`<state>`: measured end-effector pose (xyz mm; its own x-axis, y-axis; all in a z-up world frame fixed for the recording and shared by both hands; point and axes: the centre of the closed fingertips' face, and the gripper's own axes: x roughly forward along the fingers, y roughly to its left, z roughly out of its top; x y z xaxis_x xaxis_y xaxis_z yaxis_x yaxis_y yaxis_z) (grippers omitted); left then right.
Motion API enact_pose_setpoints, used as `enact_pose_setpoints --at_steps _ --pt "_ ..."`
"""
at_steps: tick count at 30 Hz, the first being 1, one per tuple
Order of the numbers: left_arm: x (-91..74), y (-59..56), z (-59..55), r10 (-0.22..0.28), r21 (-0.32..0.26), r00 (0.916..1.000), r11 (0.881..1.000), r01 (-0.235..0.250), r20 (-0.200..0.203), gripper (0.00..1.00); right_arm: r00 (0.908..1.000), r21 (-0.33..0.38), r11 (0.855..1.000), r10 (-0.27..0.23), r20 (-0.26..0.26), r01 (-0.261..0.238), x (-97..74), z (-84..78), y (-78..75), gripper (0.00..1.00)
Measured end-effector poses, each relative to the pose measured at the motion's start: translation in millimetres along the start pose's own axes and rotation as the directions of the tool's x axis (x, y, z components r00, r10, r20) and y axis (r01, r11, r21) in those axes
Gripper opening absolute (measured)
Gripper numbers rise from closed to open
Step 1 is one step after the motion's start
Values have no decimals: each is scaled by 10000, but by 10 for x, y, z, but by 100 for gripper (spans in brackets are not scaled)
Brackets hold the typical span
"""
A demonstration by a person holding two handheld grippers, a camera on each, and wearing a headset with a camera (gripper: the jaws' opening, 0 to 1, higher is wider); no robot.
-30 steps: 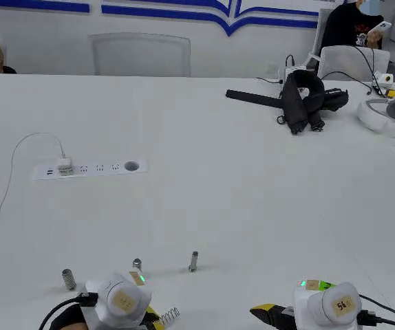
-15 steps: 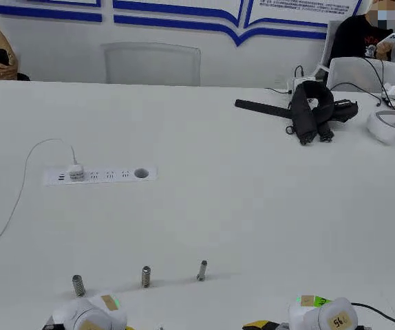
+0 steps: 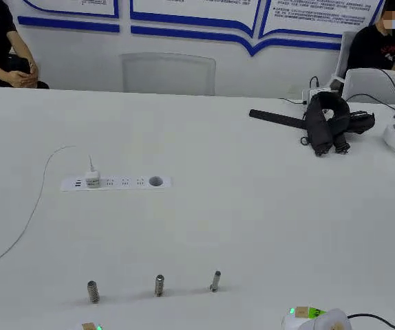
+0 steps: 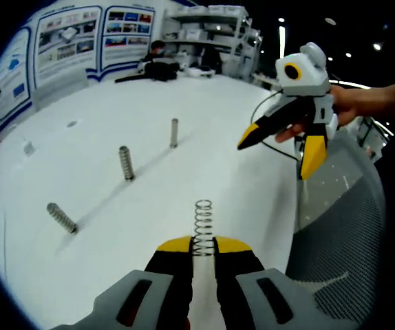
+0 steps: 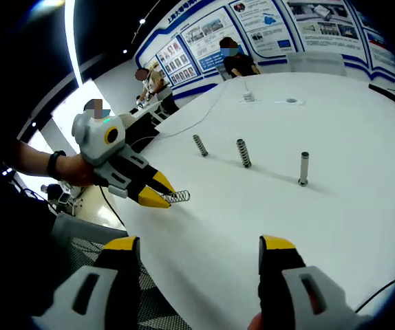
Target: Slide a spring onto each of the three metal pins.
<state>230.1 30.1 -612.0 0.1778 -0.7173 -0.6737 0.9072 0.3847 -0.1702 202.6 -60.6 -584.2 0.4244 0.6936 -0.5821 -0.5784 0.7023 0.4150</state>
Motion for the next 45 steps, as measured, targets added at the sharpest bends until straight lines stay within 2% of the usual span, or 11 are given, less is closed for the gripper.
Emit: enact_pose_setpoints --at_steps 5,10,15,20,24,31,40,45 --pt "-40 -75 4 -73 13 9999 10000 73 132 11 9991 -164 9990 413 -105 -415 116 9 137 69" --pt "-80 -162 45 -212 176 9995 9996 207 244 11 9959 -57 9959 903 99 -903 204 79 256 62" --pt "-83 -242 102 -538 357 9976 9980 522 441 11 9928 -204 9925 1201 -43 -1201 272 75 300 50" --pt "-76 -292 151 -693 550 9962 9963 664 524 11 9900 -89 9901 1402 183 -1400 282 180 315 40" --pt "-70 -362 241 -865 754 9938 9938 812 692 11 9874 100 9880 1537 376 -1542 298 259 320 31" --pt "-63 -435 329 -1094 938 9899 9905 1009 901 11 9820 -104 9820 1887 107 -1885 309 265 368 29" --pt "-105 -456 454 -1201 1182 9864 9872 1067 1126 11 9732 56 9732 2296 84 -2297 295 279 431 20" --pt "-108 -458 480 -1251 1292 9854 9855 1100 1153 11 9707 200 9706 2395 166 -2399 279 307 419 19"
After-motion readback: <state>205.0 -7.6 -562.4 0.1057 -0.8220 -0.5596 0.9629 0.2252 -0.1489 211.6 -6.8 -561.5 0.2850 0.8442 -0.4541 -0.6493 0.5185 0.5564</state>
